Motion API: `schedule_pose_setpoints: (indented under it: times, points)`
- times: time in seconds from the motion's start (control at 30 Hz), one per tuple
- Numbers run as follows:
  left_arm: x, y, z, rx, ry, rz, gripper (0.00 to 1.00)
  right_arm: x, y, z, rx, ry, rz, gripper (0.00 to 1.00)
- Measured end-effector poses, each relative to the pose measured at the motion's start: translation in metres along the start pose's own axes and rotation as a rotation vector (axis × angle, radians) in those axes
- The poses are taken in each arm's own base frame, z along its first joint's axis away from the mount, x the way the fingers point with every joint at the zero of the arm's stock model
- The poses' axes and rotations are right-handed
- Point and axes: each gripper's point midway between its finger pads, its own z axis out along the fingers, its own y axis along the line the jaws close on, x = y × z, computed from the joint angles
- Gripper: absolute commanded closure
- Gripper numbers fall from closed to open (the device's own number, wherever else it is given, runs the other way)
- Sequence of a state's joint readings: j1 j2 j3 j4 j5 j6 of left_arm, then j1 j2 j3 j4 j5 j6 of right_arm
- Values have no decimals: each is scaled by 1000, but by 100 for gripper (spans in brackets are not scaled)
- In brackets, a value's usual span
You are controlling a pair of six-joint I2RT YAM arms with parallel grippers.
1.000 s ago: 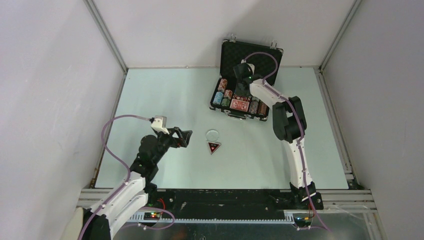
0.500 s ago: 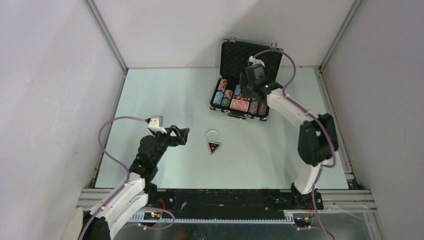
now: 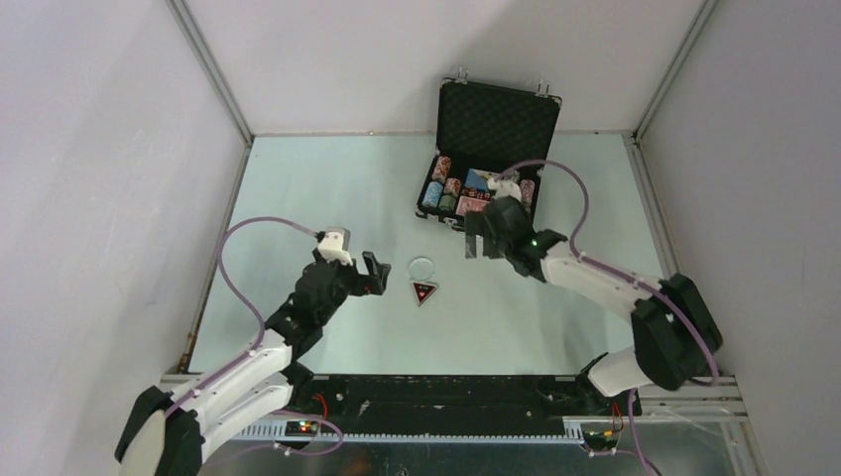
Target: Pack up texas hold em set
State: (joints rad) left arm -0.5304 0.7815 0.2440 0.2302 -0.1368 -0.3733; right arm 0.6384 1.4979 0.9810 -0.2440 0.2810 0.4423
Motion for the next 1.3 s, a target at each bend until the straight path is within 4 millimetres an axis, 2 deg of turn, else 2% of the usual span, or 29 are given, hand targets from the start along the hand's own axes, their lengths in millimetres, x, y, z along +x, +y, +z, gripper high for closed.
schedule_pose_setpoints:
  times: [0.13,0.33,0.6,0.77,0.93,1.17,1.3]
  points:
    - [-2,-10,1,-15,43,25,2,33,-24,-19,13,-16,18,1]
    - [21,-24,3,-42,173,108,2,48,-41,-42,-42,-162,58,1]
    - [37,-44,11,-44,285,185,2,32,-44,-60,-80,-295,98,1]
    - [49,-57,24,-50,358,212,2,25,-44,-67,-86,-329,105,0]
    - [57,-66,33,-46,419,216,2,30,-43,-68,-90,-315,79,0]
    - [70,-77,38,-21,498,230,2,53,-43,-63,-108,-286,38,0]
    - [79,-83,38,-9,535,247,2,52,-41,-64,-121,-303,40,0]
